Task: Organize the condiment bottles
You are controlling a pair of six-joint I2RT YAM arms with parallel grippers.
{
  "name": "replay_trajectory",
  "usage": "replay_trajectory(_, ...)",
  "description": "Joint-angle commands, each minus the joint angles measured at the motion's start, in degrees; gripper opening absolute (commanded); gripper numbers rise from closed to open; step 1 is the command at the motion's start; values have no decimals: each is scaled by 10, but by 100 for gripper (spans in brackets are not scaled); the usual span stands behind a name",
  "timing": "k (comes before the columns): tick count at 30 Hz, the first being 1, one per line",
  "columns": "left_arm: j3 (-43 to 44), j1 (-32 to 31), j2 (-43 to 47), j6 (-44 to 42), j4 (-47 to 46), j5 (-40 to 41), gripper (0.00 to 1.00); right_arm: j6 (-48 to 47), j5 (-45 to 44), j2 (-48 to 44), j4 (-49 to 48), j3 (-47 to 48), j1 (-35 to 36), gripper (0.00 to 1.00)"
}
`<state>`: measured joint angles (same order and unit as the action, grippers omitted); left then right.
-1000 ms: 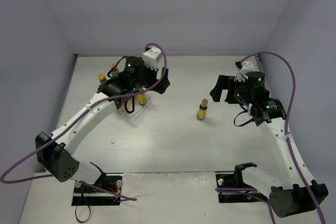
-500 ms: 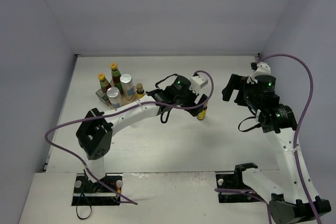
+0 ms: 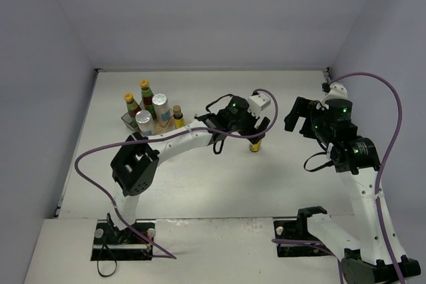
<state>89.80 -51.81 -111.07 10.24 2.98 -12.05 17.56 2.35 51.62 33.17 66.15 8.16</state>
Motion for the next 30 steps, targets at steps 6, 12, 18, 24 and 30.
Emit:
replay_trajectory(6, 36, -10, -4, -11, -75, 8, 68, -2, -9, -5, -17, 14, -6, 98)
replay_trajectory(12, 30, -11, 1, -8, -81, 23, 24, -4, -3, -3, -24, 9, -5, 98)
replay_trajectory(18, -31, -7, 74, -11, -74, 82, 3, -2, 10, 2, -36, -1, -5, 98)
replay_trajectory(24, -90, 17, 192, -3, -8, 142, 3, -8, 29, 15, -54, -10, -5, 97)
replay_trajectory(30, -168, 90, 317, 23, 55, 170, 3, -9, 57, 33, -80, -30, -6, 97)
